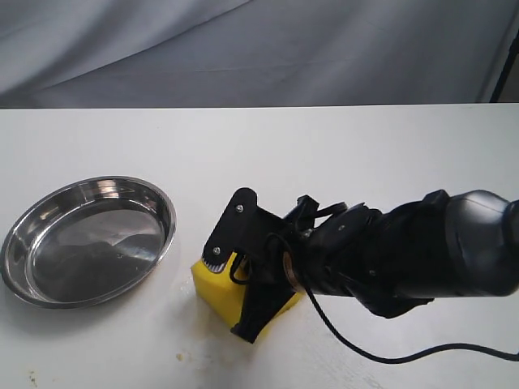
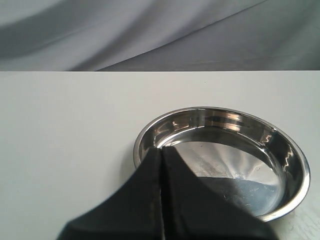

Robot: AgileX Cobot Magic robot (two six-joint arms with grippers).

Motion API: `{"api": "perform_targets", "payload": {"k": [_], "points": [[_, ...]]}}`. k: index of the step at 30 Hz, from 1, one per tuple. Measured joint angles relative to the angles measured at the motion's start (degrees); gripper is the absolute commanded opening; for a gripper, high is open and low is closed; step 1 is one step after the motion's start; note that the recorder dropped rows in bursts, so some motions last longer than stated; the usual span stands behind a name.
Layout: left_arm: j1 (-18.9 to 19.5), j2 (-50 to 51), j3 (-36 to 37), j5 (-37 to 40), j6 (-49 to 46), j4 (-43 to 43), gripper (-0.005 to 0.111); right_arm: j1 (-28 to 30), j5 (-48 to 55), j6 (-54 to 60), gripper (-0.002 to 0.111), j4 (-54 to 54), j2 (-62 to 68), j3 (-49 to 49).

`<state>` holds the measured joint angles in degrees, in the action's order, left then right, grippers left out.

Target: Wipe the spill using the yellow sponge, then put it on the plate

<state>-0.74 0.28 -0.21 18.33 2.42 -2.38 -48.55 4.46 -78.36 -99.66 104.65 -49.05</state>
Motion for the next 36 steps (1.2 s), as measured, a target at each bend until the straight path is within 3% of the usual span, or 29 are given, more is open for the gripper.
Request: {"api": "perform_targets", "payload": {"k": [14, 20, 25, 31, 34, 36], "points": [[0.00, 0.00, 0.00, 0.00, 0.00, 0.00, 0.000, 0.00, -22.40, 0.00, 0.000, 0.13, -0.35, -0.12], [0.00, 0.00, 0.00, 0.00, 0.00, 0.00, 0.000, -2.88, -24.42, 1.67, 0.000, 0.13, -0.25, -0.12], [0.00, 0.00, 0.00, 0.00, 0.00, 0.00, 0.000, -4.20, -16.05, 1.97, 0.000, 0.13, -0.25, -0.12], [0.00, 0.00, 0.00, 0.00, 0.00, 0.00, 0.000, -4.47, 5.55, 2.55, 0.000, 0.02, 0.00, -0.12], [0.00, 0.00, 0.00, 0.00, 0.00, 0.00, 0.000, -4.47, 7.82, 2.79, 0.000, 0.02, 0.26, -0.02], [0.00, 0.00, 0.00, 0.00, 0.00, 0.00, 0.000, -4.10, 3.93, 2.79, 0.000, 0.02, 0.26, -0.02]]}}
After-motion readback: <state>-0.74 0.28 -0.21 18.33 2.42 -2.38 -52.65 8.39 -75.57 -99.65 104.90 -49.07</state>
